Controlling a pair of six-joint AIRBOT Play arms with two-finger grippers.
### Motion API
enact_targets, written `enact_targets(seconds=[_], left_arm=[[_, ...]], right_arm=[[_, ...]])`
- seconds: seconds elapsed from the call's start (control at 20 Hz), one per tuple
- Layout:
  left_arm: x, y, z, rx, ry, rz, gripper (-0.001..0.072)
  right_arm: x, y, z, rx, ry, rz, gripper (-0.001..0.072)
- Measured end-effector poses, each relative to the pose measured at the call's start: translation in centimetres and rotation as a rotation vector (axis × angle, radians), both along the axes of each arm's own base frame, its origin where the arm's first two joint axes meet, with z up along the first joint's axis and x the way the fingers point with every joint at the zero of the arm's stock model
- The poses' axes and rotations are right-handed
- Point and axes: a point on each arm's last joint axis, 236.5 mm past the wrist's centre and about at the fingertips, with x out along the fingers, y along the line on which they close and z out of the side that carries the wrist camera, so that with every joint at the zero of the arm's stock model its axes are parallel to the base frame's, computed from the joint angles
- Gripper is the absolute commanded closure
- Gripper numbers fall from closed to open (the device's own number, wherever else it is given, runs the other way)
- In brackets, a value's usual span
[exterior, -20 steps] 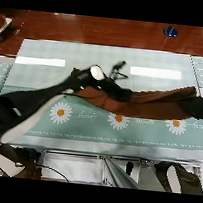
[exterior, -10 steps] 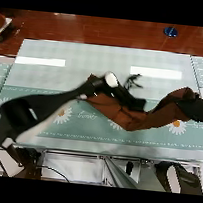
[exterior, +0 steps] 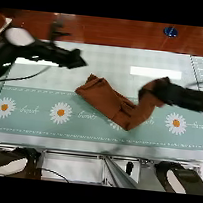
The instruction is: Fold the shirts.
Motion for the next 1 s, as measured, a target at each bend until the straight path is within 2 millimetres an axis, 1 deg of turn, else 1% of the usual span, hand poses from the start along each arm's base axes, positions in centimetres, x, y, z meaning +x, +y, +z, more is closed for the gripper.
enact_targets(seconds=[0.05, 0.1, 0.15, 0.2, 0.3, 0.4, 0.55, 0.6, 0.65, 0.75, 0.8, 0.85, 0.9, 0.95, 1.0], left_arm=[[-1.0, 1.9, 0.6, 0.015, -0.025, 0.032, 0.0683], [-2.4, 3.4, 1.1, 0.021, -0.044, 0.056, 0.0683], [-3.5, 4.5, 1.6, 0.027, -0.069, 0.080, 0.0683], [-4.9, 5.4, 1.6, 0.038, -0.084, 0.096, 0.0683], [-7.3, 6.4, 1.2, 0.050, -0.105, 0.118, 0.0683], [-9.3, 6.9, 0.0, 0.059, -0.099, 0.126, 0.0683], [-11.1, 7.2, -2.2, 0.065, -0.068, 0.136, 0.0683], [-11.5, 7.3, -2.9, 0.068, -0.054, 0.138, 0.0683], [-11.8, 7.4, -3.4, 0.069, -0.046, 0.142, 0.0683], [-12.1, 7.5, -4.3, 0.069, -0.031, 0.152, 0.0683], [-12.1, 7.6, -4.6, 0.070, -0.030, 0.160, 0.0683], [-12.1, 7.7, -4.8, 0.070, -0.029, 0.164, 0.0683], [-12.1, 7.7, -4.9, 0.071, -0.029, 0.168, 0.0683], [-12.0, 7.8, -5.0, 0.071, -0.032, 0.173, 0.0683], [-11.9, 7.9, -5.0, 0.071, -0.035, 0.179, 0.0683]], right_arm=[[1.2, 1.8, -0.4, 0.007, 0.007, 0.029, 0.0691], [2.6, 3.8, -1.1, 0.010, 0.020, 0.058, 0.0691], [4.0, 5.6, -1.7, 0.011, 0.028, 0.082, 0.0691], [5.4, 7.6, -2.4, 0.010, 0.041, 0.109, 0.0691], [7.6, 11.3, -4.2, 0.002, 0.069, 0.165, 0.0691], [9.6, 14.5, -5.9, -0.001, 0.091, 0.205, 0.0691], [11.3, 18.2, -8.7, -0.005, 0.135, 0.240, 0.0682], [11.7, 19.1, -9.8, -0.008, 0.153, 0.247, 0.0517], [11.9, 19.9, -10.7, -0.010, 0.169, 0.256, 0.0295], [11.9, 21.0, -12.1, -0.010, 0.195, 0.270, 0.0292], [11.8, 21.2, -12.6, -0.014, 0.207, 0.279, 0.0292], [11.8, 21.1, -12.6, -0.011, 0.216, 0.285, 0.0293], [11.6, 20.7, -12.5, -0.012, 0.231, 0.296, 0.0292], [11.6, 19.9, -12.2, -0.018, 0.236, 0.303, 0.0293], [11.6, 18.8, -11.0, -0.025, 0.231, 0.309, 0.0293]])
